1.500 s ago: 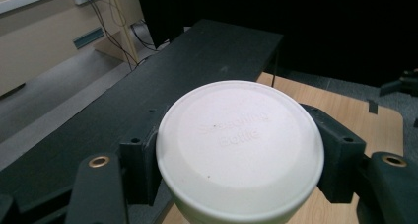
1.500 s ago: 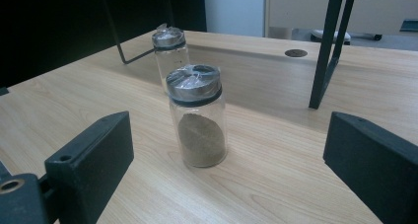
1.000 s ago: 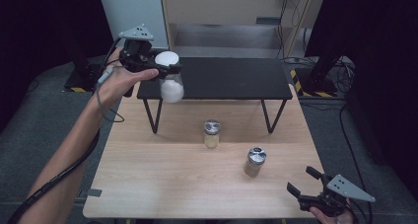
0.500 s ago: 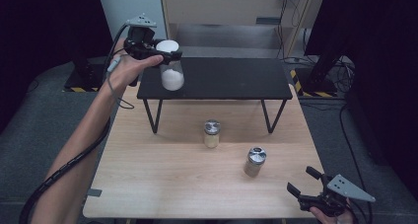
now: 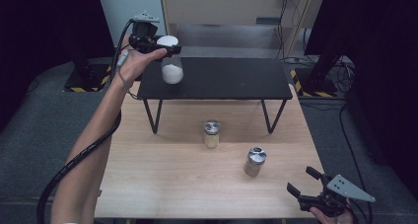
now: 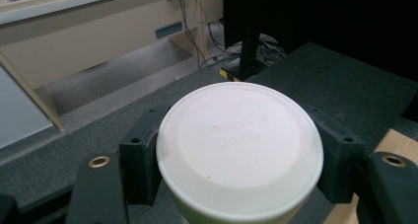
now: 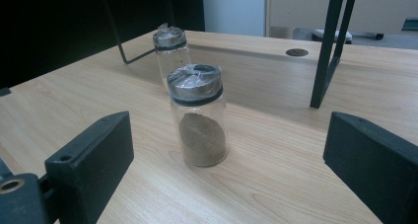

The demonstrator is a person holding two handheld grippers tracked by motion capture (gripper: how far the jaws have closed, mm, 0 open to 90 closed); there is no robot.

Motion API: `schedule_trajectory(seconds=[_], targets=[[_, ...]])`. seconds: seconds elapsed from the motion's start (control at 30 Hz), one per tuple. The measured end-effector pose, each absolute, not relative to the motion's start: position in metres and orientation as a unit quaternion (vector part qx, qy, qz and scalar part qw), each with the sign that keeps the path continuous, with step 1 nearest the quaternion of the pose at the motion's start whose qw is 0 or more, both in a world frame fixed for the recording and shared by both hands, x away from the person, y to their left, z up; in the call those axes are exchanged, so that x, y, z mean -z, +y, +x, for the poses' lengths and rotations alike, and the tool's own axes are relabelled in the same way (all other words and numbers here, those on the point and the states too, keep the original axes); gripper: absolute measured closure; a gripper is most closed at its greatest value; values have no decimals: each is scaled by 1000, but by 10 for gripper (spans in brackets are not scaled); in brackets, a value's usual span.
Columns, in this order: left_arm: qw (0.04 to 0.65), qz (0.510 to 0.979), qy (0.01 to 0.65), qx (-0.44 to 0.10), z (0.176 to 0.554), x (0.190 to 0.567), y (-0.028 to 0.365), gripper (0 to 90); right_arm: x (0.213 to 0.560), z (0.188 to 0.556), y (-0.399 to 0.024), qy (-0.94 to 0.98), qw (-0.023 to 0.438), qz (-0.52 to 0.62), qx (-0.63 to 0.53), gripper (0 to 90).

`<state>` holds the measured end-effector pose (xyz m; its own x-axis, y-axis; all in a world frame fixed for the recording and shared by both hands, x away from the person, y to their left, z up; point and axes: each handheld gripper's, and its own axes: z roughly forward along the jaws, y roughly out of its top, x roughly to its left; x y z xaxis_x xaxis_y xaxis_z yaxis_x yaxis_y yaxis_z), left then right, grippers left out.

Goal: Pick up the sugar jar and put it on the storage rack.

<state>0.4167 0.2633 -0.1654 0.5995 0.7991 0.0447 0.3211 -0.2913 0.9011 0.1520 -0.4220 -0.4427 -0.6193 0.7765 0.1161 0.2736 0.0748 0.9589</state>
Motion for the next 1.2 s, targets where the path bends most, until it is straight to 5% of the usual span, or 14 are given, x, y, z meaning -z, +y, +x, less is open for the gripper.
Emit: schedule_trajectory(seconds=[1.2], targets=[[460, 748, 399, -263, 432, 192, 262, 319, 443, 153, -422, 700, 222, 373, -567, 56]])
